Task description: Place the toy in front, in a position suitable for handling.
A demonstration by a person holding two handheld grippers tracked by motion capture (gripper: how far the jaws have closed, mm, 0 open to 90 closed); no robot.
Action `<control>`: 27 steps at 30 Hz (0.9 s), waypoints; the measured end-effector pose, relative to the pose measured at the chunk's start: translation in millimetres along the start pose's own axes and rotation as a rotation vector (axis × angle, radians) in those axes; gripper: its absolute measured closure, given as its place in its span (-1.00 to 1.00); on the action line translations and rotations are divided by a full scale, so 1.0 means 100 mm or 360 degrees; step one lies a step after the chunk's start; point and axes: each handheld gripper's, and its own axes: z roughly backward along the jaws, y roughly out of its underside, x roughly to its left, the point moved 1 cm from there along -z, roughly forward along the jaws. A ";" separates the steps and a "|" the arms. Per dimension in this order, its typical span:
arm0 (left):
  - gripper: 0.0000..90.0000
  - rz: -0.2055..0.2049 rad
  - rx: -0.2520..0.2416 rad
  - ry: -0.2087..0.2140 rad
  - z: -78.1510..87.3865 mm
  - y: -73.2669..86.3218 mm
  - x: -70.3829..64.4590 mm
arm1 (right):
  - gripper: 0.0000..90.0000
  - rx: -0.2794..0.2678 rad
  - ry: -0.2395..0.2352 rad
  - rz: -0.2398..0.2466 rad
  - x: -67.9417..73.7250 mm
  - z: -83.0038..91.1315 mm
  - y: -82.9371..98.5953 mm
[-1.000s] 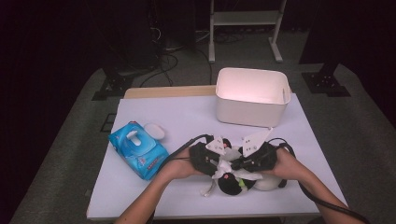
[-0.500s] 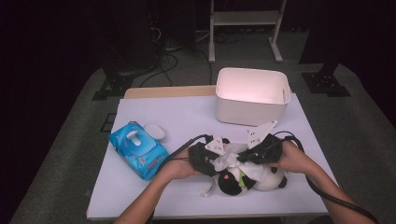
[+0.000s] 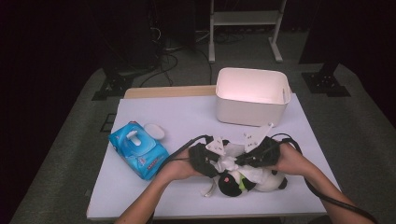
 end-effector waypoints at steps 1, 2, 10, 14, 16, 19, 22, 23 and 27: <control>0.23 0.0002 -0.0001 0.0001 0.00 0.00 0.00 | 0.93 -0.0001 -0.0004 0.0005 -0.01 -0.01 -0.02; 0.23 -0.0003 0.0004 -0.0002 0.00 0.00 0.00 | 0.93 -0.0006 -0.0014 0.0011 -0.02 -0.04 -0.06; 0.24 -0.0009 0.0023 -0.0019 0.00 -0.01 0.00 | 0.93 0.0051 0.0010 0.0035 -0.09 0.03 -0.03; 0.24 -0.0001 0.0030 -0.0022 -0.01 -0.02 0.01 | 0.92 0.0006 0.0061 -0.0041 -0.17 0.20 0.05; 0.24 -0.0009 0.0039 -0.0025 0.00 -0.03 0.01 | 0.92 -0.0005 0.0074 -0.0043 -0.18 0.22 0.06; 0.21 -0.0015 0.0047 -0.0044 0.02 -0.04 0.02 | 0.92 0.0000 0.0072 -0.0082 -0.24 0.24 0.10; 0.15 0.0007 0.0027 -0.0043 0.06 -0.05 0.03 | 0.93 0.0000 0.0046 -0.0123 -0.25 0.21 0.16; 0.12 0.0007 0.0027 -0.0043 0.06 -0.05 0.03 | 0.93 0.0000 0.0046 -0.0123 -0.25 0.21 0.16; 0.10 0.0035 0.0001 -0.0055 0.15 -0.07 0.06 | 0.93 -0.0027 0.0026 -0.0140 -0.21 0.19 0.21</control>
